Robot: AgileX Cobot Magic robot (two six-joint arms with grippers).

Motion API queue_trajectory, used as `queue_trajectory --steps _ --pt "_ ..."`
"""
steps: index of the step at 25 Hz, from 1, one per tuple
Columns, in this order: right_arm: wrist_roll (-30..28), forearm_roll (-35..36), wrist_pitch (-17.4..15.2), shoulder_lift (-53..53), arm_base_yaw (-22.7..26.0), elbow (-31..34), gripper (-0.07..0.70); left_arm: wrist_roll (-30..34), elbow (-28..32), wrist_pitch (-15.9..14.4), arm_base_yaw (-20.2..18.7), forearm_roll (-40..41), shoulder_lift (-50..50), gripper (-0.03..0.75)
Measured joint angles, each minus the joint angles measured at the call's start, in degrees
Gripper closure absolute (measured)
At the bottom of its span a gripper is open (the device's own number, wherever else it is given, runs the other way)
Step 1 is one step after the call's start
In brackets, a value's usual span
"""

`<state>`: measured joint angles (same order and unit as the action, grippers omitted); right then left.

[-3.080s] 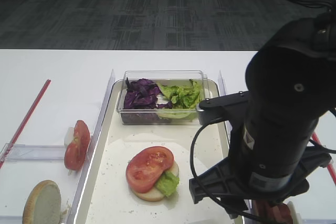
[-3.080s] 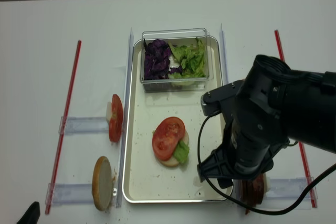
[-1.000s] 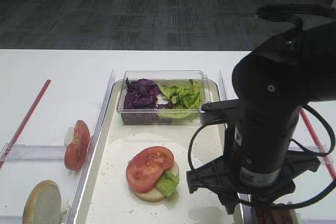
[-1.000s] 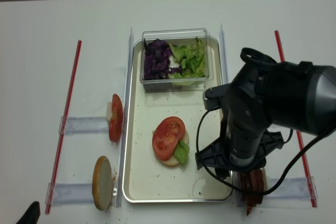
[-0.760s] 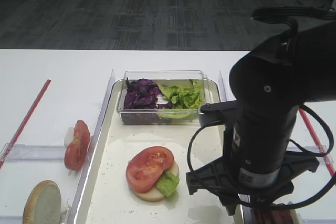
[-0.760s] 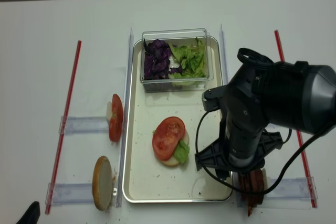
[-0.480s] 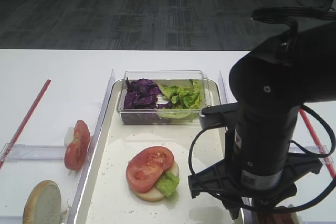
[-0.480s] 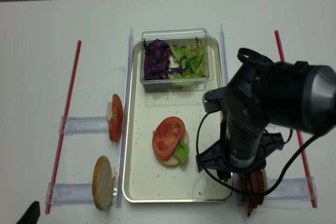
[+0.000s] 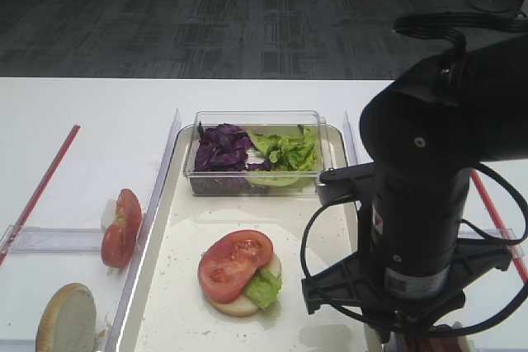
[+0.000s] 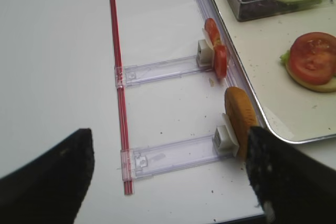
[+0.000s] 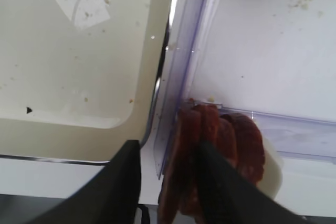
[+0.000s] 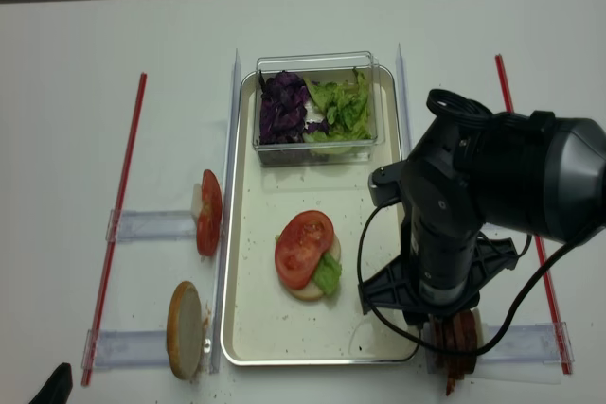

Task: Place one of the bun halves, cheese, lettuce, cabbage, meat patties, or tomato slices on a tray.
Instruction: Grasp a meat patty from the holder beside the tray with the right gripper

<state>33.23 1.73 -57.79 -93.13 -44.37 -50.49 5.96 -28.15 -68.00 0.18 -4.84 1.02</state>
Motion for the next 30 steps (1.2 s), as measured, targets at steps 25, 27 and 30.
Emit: queue_trajectory --steps 25,27,30 --pt "0.1 -2.2 -0.7 -0.1 0.0 0.0 0.513 0.0 0.0 0.0 0.0 0.0 0.0 0.169" --pt "0.1 -2.2 -0.7 -0.1 0.0 0.0 0.514 0.0 0.0 0.0 0.0 0.0 0.0 0.170" --pt "0.1 -2.2 -0.7 -0.1 0.0 0.0 0.514 0.0 0.0 0.0 0.0 0.0 0.0 0.170"
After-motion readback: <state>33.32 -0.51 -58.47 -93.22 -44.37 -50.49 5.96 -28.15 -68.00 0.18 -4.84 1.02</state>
